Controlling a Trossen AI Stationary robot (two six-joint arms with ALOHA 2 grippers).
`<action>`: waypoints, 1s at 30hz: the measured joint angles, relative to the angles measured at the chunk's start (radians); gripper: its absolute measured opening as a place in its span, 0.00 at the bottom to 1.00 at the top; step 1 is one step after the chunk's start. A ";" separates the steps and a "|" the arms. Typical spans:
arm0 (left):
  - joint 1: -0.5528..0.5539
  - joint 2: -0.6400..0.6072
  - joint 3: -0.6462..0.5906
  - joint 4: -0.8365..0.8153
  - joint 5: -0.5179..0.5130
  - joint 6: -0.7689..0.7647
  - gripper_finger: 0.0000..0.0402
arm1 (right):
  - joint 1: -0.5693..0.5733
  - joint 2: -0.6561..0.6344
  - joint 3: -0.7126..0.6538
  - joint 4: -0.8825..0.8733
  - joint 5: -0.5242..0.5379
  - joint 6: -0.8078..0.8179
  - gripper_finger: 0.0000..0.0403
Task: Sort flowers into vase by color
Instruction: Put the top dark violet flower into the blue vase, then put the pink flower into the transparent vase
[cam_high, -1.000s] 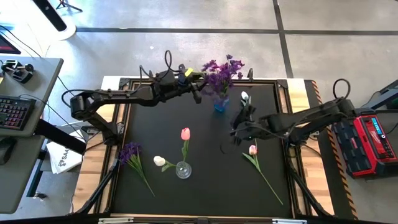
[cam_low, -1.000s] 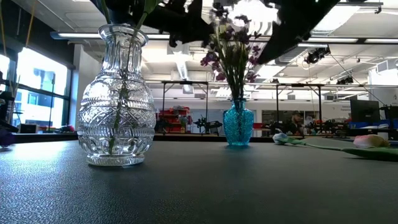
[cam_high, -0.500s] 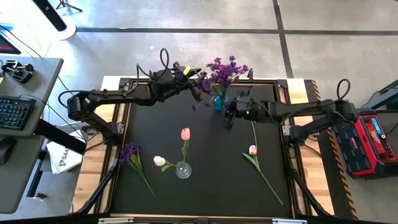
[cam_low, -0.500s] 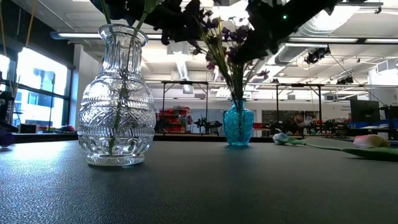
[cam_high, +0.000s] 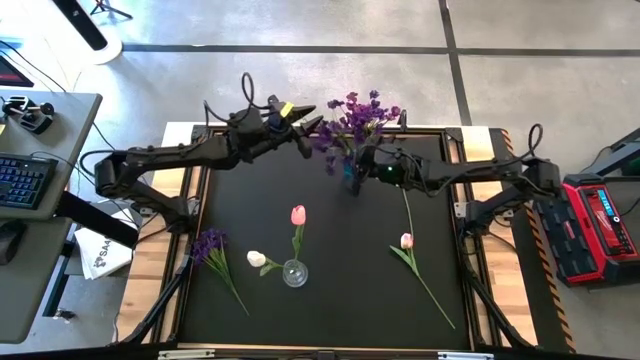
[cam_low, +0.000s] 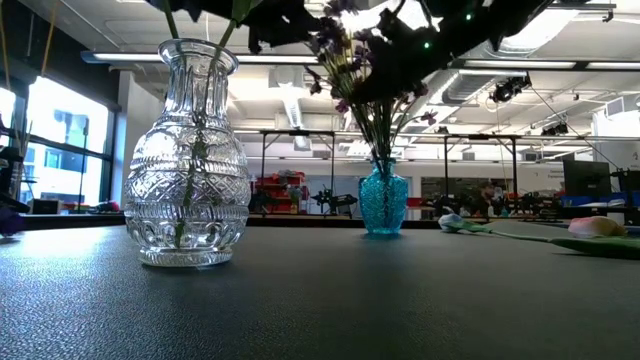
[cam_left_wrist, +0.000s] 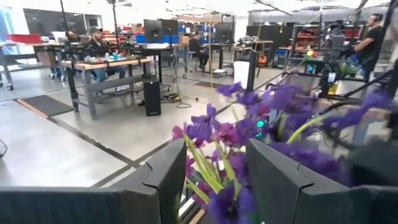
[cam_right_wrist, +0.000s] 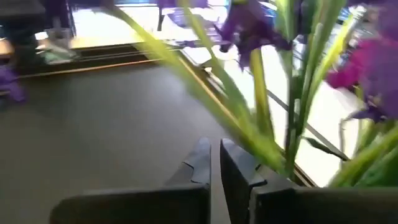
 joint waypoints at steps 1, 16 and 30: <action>-0.006 -0.014 0.000 -0.010 0.000 0.000 0.39 | -0.008 0.006 0.000 0.005 0.004 0.014 0.01; -0.255 -0.222 0.001 -0.234 -0.088 0.155 0.39 | -0.048 -0.029 0.000 0.036 -0.016 -0.006 0.01; -0.613 -0.280 0.000 -0.694 -0.521 -0.031 0.39 | 0.049 -0.299 0.000 -0.370 -0.081 0.110 0.36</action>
